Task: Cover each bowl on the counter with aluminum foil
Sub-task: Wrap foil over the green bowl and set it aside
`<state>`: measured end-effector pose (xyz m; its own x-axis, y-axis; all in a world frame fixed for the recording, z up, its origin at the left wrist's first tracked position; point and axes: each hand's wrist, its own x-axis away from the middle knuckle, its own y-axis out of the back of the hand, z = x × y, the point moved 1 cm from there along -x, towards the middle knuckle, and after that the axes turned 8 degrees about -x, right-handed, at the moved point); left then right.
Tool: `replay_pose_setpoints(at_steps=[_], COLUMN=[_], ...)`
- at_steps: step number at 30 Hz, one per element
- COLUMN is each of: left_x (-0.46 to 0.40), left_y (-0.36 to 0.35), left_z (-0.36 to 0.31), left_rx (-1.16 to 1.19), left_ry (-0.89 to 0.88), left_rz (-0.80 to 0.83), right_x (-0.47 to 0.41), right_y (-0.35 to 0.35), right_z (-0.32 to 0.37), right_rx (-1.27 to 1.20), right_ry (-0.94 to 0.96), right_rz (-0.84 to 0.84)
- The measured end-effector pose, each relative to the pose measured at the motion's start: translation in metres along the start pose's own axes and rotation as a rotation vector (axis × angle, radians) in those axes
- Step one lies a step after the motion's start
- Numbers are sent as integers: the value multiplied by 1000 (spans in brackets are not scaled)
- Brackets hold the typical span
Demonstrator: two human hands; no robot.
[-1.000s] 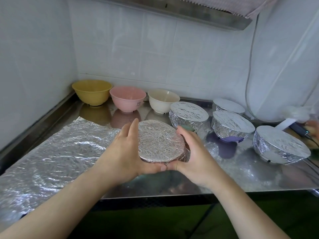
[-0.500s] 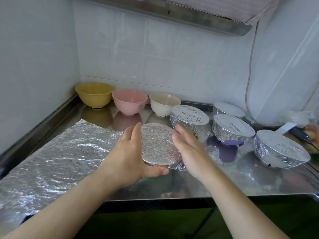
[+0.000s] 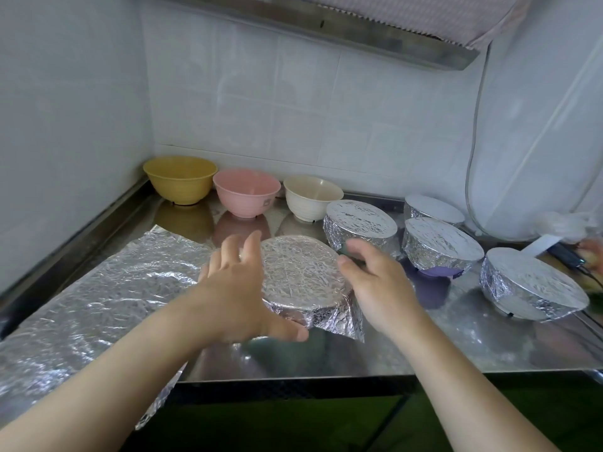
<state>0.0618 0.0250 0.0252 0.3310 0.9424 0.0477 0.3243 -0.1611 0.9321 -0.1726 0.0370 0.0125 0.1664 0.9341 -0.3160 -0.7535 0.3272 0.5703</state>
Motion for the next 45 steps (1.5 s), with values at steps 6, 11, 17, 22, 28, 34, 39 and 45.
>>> replay_pose_setpoints(at_steps=[6,11,17,22,28,34,39,45], left_x=[3,2,-5,0,-1,-9,-10,-12], left_y=[-14,-21,-8,-11,-27,-17,-20,-22], left_z=[-12,-15,3,-6,-11,6,9,11], left_rx=[73,206,134,171,161,245,197,183], left_ry=[3,-16,-102,-123,-135,-146,-208,-212], left_rz=[28,-79,-14,-41,-210,-143,-164,-163], right_x=[6,10,5,-6,-7,-2,1,3], right_y=[-8,-4,3,-7,-21,0,2,-9], right_z=[-12,-15,-12,9,8,-16,-33,-31], right_rx=[-161,-252,-17,144,37,-265,-219,-74], right_ry=[-35,-69,102,136,27,-83,-38,-8], right_rz=[387,340,131,307,322,547,559,520])
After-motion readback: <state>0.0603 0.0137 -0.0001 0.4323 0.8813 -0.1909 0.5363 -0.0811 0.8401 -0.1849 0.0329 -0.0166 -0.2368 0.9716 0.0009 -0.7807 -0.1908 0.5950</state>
